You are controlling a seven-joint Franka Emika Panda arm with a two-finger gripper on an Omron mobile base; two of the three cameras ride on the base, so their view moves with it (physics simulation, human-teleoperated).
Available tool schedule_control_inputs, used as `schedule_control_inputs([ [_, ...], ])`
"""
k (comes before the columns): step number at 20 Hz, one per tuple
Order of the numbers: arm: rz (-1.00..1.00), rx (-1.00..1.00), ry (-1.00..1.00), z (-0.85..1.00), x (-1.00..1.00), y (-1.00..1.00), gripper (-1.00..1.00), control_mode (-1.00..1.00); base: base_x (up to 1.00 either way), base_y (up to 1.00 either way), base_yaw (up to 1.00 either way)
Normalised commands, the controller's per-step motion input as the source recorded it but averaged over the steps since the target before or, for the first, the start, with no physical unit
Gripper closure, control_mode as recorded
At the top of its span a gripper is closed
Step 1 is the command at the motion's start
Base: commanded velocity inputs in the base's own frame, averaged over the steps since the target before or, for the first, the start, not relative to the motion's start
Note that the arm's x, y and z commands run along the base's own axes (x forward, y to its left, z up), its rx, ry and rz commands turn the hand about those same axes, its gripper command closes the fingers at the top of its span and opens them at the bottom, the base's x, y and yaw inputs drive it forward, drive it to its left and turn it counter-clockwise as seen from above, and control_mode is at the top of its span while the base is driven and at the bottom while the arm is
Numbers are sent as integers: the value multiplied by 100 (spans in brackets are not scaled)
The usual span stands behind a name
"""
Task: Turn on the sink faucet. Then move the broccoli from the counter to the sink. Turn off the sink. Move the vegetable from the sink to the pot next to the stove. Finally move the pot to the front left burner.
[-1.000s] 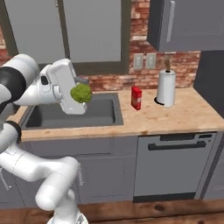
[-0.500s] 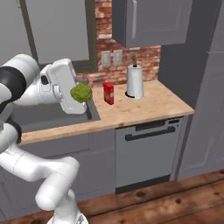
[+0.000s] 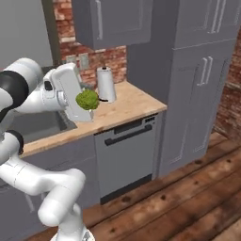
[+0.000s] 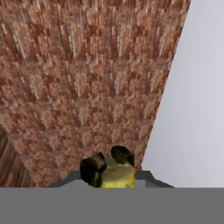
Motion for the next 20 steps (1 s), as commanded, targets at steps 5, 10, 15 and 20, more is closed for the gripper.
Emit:
schedule_control_inputs([
  [5,0,0,0,0,0,0,100,100,-6,0,-47],
  [10,0,0,0,0,0,0,100,100,-4,0,-46],
  [15,0,0,0,0,0,0,100,100,-1,0,-46],
  [20,0,0,0,0,0,0,100,100,-2,0,-46],
])
